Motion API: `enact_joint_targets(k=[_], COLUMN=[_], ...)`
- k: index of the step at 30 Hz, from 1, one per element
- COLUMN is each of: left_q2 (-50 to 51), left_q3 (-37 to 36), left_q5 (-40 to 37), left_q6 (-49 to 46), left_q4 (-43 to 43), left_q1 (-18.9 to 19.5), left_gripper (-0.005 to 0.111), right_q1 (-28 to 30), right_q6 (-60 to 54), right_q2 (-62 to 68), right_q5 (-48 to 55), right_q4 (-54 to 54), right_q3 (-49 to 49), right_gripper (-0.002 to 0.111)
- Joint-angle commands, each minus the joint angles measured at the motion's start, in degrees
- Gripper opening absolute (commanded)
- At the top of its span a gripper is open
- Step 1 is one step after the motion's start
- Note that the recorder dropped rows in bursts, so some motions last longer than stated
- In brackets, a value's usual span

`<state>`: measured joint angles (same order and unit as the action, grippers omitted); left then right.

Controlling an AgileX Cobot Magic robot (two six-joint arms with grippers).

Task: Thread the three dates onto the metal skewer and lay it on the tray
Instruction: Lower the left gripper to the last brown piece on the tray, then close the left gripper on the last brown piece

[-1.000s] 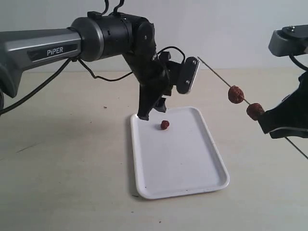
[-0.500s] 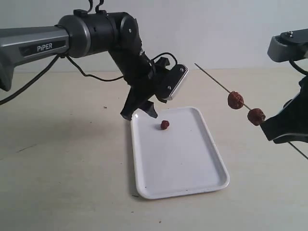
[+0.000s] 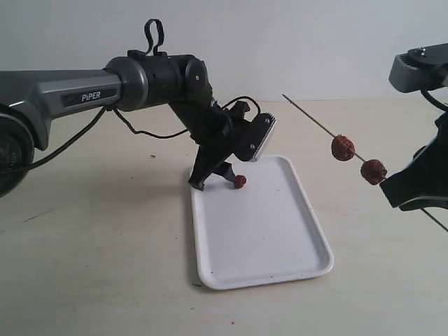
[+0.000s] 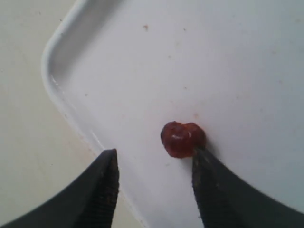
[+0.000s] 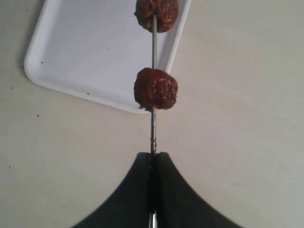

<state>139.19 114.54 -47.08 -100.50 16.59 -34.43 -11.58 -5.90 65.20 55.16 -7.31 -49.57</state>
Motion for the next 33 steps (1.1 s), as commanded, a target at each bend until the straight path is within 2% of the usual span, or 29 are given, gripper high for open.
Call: enact_joint_targets(k=[1,24,33], left_q2=[0.45,1.38,1.38], left_q3=[0.07,0.07,0.07], left_q5=[0.05,-3.61,-7.16], left_q6=[-0.22,-0.09,0.48], left_q4=[3.80,4.80,4.26], left_q1=[0.13,0.13,1.32], left_gripper=[0.049,0.049,0.049], right_q1=[-0.09,-0.09,-0.09], right_q6=[-0.45,-0.45,-0.45], right_q2=[-0.41,-0.41,-0.41], right_q5=[0.48,0.61,0.61], right_q4=[0.42,3.22,3.34], right_q3=[0.11,0.11,0.11], right_gripper=[0.000,0.000,0.000])
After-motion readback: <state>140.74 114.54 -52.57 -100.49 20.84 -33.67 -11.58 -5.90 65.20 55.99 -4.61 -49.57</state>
